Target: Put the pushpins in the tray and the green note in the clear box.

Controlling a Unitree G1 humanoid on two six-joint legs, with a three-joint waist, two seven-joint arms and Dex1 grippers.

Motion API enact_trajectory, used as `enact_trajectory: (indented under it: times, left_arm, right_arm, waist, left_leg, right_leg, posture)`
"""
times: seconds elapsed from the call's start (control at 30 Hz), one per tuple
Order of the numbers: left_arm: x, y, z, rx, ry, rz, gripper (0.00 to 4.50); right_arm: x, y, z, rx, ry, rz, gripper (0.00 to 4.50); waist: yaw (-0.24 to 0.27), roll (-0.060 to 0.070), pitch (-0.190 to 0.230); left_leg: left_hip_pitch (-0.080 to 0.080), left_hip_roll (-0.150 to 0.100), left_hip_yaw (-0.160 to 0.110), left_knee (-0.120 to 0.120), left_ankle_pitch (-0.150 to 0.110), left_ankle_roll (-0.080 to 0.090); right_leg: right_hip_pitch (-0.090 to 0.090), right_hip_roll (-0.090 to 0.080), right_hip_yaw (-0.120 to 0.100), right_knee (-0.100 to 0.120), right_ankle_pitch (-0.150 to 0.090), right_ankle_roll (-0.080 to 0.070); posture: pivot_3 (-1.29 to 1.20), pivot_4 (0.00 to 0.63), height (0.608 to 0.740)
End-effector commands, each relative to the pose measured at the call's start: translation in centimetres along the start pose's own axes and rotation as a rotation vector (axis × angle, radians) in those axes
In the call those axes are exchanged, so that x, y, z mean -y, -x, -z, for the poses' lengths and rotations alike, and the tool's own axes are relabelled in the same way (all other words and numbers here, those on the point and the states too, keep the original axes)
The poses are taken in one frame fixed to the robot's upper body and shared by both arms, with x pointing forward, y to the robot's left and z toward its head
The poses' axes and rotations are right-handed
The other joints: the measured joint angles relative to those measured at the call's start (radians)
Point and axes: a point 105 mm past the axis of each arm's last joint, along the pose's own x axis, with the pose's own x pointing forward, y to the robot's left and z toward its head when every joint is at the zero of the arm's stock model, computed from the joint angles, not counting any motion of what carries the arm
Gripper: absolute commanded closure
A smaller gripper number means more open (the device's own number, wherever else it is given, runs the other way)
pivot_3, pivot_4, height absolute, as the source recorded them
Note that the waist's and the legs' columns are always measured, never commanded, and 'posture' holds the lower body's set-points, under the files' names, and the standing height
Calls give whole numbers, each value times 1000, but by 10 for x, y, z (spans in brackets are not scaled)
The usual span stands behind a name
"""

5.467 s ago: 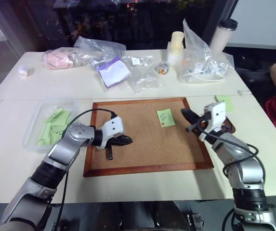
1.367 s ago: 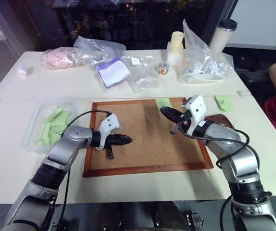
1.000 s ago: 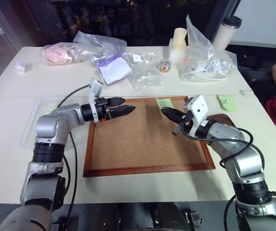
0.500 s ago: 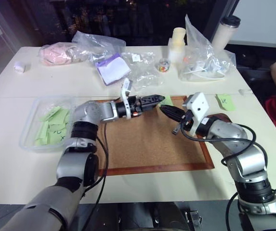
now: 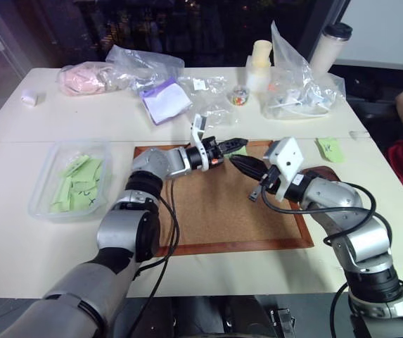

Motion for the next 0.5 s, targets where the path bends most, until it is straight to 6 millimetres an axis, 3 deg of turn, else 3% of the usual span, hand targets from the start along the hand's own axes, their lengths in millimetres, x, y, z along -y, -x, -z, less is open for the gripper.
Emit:
enact_trajectory:
  times: [0.03,0.17,0.33,0.5]
  left_arm:
    - [16,-4,-9,-4,-58,51,4469]
    - [5,-1,-4,-24,-118,-9,4469]
    - [-16,6,-1,-5,-132,-93,4469]
    - [-17,7,-4,20,-138,-98,4469]
  right_arm:
    - [-2,2,-12,31,46,-1,4500]
    - [3,5,-12,36,44,32,4500]
    - [19,14,-29,120,-13,148,4500]
    - [27,26,-31,146,-97,224,4500]
  waist:
    - [1,0,0]
    - [2,0,0]
    - [3,0,0]
    - [2,0,0]
  left_leg:
    - [0,0,0,0,0,0]
    - [0,0,0,0,0,0]
    - [0,0,0,0,0,-1]
    - [0,0,0,0,0,0]
  right_leg:
    - [0,0,0,0,0,0]
    - [0,0,0,0,0,0]
    - [0,-1,0,0,0,0]
    - [0,-1,0,0,0,0]
  posture:
    - [0,150,734]
    - [0,150,734]
    - [0,150,734]
    - [0,150,734]
